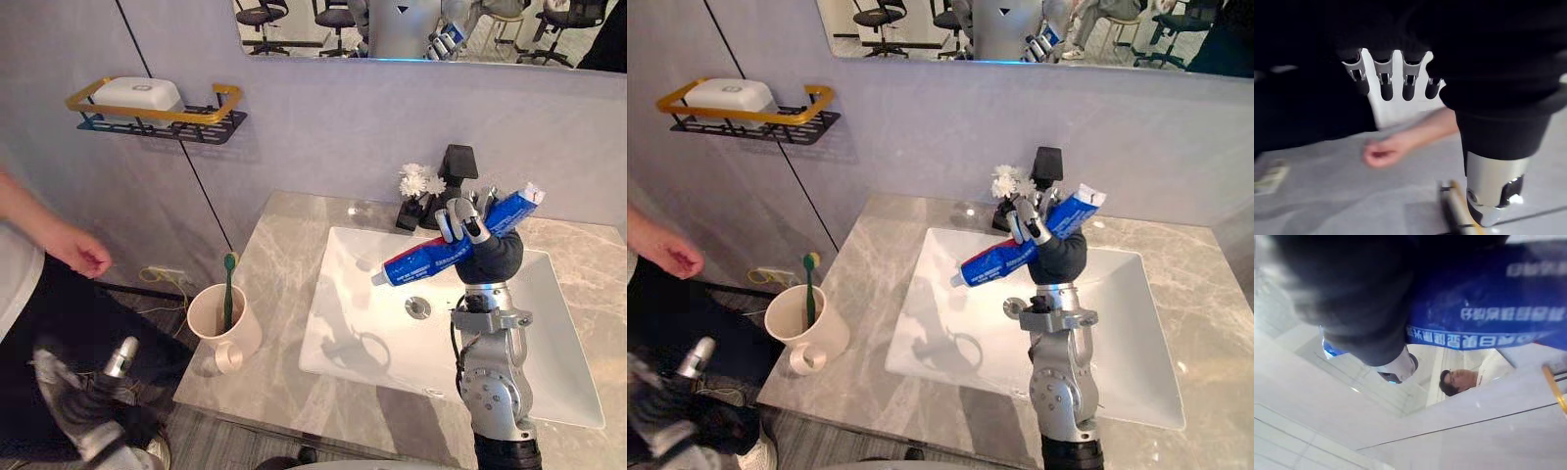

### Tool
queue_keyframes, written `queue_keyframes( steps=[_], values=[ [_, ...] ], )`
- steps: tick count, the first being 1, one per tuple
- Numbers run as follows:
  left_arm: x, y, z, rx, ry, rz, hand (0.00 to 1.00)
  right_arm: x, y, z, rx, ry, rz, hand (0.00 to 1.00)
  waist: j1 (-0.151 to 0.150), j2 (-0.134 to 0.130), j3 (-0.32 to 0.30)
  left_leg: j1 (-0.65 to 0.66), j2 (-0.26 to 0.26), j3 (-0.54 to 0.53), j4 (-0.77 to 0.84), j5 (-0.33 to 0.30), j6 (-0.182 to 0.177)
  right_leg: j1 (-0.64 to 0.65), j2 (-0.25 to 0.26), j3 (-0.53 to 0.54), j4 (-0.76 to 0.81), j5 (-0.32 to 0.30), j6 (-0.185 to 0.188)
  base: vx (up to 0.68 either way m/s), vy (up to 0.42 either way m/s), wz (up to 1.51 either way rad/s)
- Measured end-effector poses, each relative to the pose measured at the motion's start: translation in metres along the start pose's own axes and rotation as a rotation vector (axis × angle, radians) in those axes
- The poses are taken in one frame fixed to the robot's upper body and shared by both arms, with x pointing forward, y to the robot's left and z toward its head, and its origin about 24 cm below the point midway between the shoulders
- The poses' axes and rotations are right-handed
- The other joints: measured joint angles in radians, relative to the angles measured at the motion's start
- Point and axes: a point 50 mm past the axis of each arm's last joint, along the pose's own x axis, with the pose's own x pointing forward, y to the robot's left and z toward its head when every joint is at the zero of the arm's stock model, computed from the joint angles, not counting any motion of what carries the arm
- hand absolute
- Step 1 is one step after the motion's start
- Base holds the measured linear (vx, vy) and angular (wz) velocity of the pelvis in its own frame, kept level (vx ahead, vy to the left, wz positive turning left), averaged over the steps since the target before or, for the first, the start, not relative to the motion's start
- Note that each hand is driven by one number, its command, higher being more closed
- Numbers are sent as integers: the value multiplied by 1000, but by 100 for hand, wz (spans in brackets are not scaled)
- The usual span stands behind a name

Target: Organize washtable

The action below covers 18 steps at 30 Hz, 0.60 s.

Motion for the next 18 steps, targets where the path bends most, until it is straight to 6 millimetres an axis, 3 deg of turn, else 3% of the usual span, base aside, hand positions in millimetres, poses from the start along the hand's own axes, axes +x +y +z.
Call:
queue_keyframes(
  steps=[1,6,8,11,18],
  values=[
    [0,-1,-4,4,19,-11,0,0,1,-1,3,2,1,100,0,0,-2,0,0,1,1,-1,0,-1,0,0,1,0,0,0,0,0],
    [-10,1,-80,66,369,-40,0,0,3,-6,27,19,-5,100,2,1,-11,-13,-1,11,4,-1,0,-21,-2,7,2,0,0,-6,6,-4],
    [-17,1,-99,87,468,-55,0,1,1,-8,25,16,-10,100,2,0,-11,-15,-1,17,3,-2,0,-29,-2,14,3,0,0,-17,7,-8],
    [-25,-3,-117,107,570,-111,0,-2,-9,-16,21,45,-55,100,0,-4,-11,-14,-1,22,3,-2,0,-31,-2,22,2,1,1,-11,7,-7],
    [-18,-5,-124,184,613,-183,0,0,-17,-27,15,96,-69,100,-1,-2,-9,-14,3,24,4,-2,0,-31,9,29,-3,4,-1,0,0,0]
  ],
)
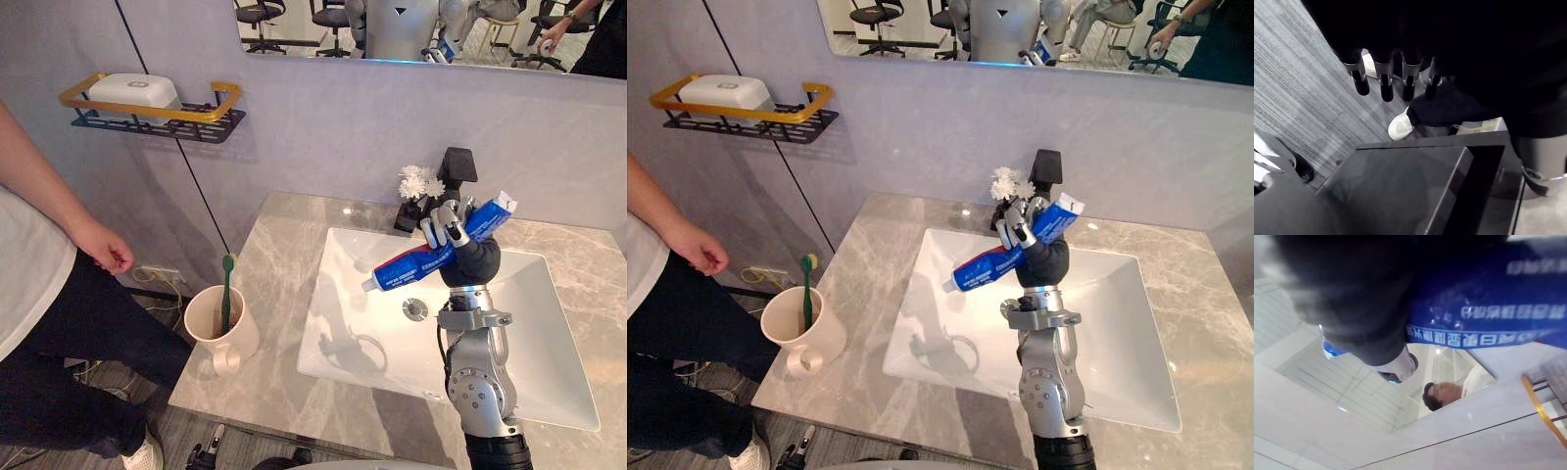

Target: Organize washtable

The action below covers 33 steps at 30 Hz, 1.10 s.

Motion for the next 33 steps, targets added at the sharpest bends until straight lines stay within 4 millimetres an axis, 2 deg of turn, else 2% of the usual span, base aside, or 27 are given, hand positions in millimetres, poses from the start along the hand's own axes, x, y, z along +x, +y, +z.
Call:
queue_keyframes(
  steps=[7,16,18,19,22,24,33],
  values=[
    [4,0,0,58,15,-24,0,24,26,-4,23,-5,145,100,2,4,6,-1,2,-1,0,0,0,2,2,3,-4,5,-1,-5,1,-1],
    [8,-7,7,148,-5,-67,0,54,89,-34,101,90,432,100,11,2,32,-6,-2,-26,7,0,0,15,3,-16,-4,5,-1,-5,0,6],
    [9,-9,10,169,-13,-80,0,57,101,-41,105,112,483,100,17,2,34,-10,-3,-35,9,1,0,17,3,-26,-5,5,-1,-12,-5,15],
    [9,-12,12,184,-22,-91,0,58,109,-46,98,134,518,100,32,2,34,-10,-4,-38,10,1,0,18,3,-29,-5,5,-1,-5,-5,11],
    [10,-14,15,210,-33,-101,0,60,122,-51,92,153,578,100,41,2,35,-17,-6,-57,12,3,-3,20,4,-42,-5,5,-2,-3,-6,15],
    [11,-16,17,230,-41,-108,0,61,133,-56,81,171,626,100,58,2,36,-17,-6,-66,12,4,-5,24,5,-54,-5,3,-3,-8,-10,14],
    [12,-19,21,275,-56,-128,0,59,158,-63,32,201,761,100,61,1,42,-32,-2,-122,13,17,-22,36,18,-102,-5,-4,-11,-16,-26,17]
  ],
)
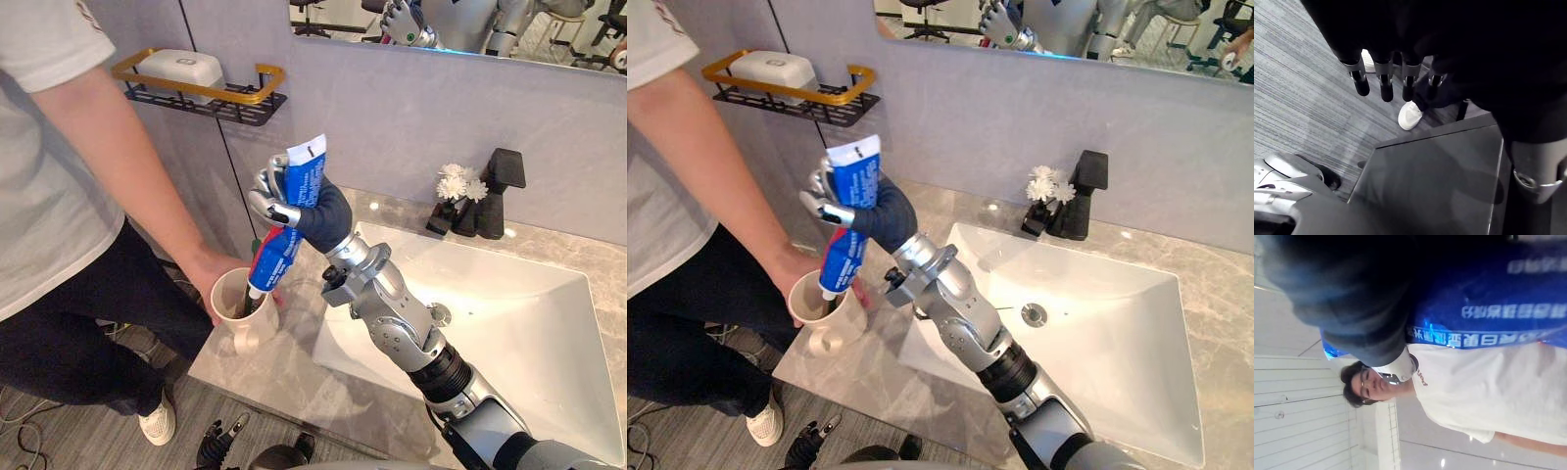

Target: Organize washtable

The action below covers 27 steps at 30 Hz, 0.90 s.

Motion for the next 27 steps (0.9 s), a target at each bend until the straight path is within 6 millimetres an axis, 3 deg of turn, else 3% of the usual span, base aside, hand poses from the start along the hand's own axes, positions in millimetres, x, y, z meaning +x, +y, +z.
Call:
queue_keyframes(
  steps=[12,17,27],
  values=[
    [1,-1,3,26,-11,-12,0,8,2,-11,-125,73,27,100,5,0,20,-14,7,-32,0,6,-9,-1,13,-26,1,-5,-8,-7,-21,7],
    [1,-2,4,30,-14,-16,0,7,-3,-13,-156,90,-3,100,25,0,21,-16,9,-39,0,6,-10,0,15,-33,1,-10,-11,9,-13,4],
    [2,-2,4,35,-15,-17,0,9,-9,-14,-178,103,-29,100,25,2,23,-15,15,-36,0,6,-10,0,16,-30,1,-11,-13,0,0,0]
  ],
)
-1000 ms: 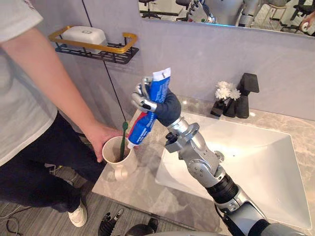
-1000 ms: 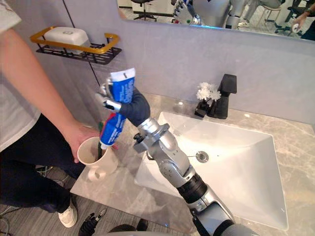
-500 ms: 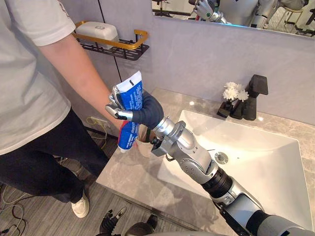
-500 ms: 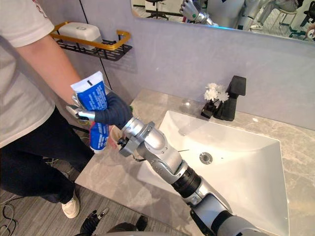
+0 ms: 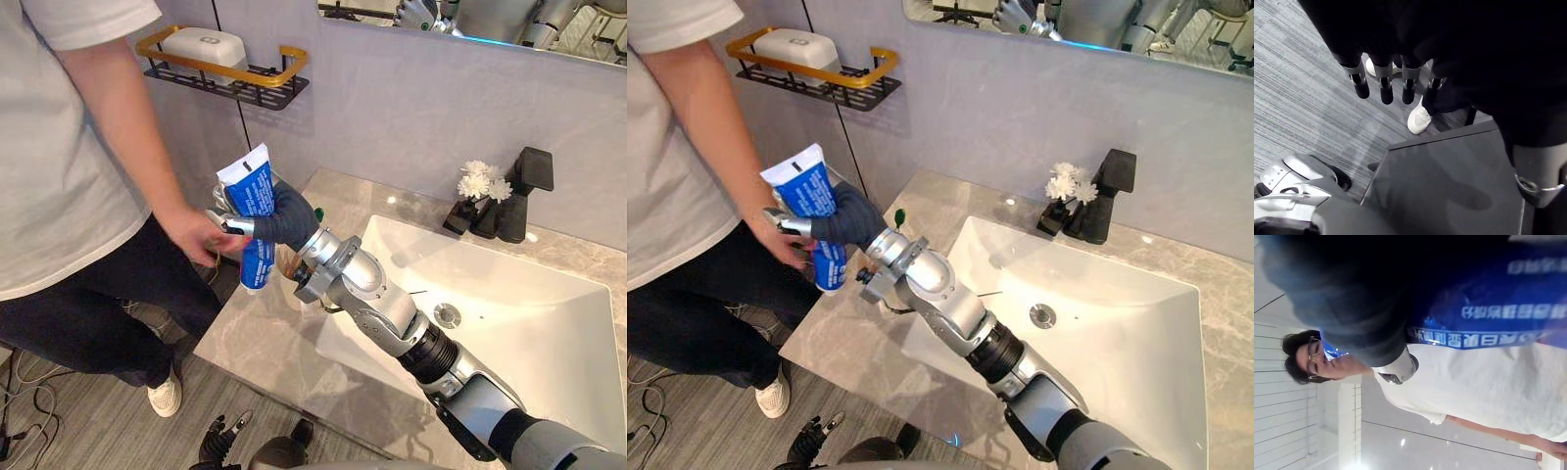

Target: Organize washtable

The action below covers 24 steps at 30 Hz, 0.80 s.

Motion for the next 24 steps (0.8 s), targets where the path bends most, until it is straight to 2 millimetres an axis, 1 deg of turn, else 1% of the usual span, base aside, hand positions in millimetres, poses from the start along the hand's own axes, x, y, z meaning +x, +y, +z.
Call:
queue_keyframes(
  steps=[13,21,24],
  values=[
    [0,-1,0,1,2,0,0,-1,-8,5,-12,-19,-34,100,-2,7,6,6,1,8,0,0,0,3,0,8,1,0,0,0,0,0],
    [1,-1,-1,3,11,0,0,-2,-18,20,-28,-84,-74,100,-6,10,9,14,2,19,-1,-1,0,4,-2,19,5,0,0,-1,0,-3],
    [1,-1,-2,7,13,-1,0,-1,-17,28,-33,-120,-80,100,-14,14,17,15,3,21,-1,-1,0,3,-2,22,7,0,0,0,0,0]
  ],
)
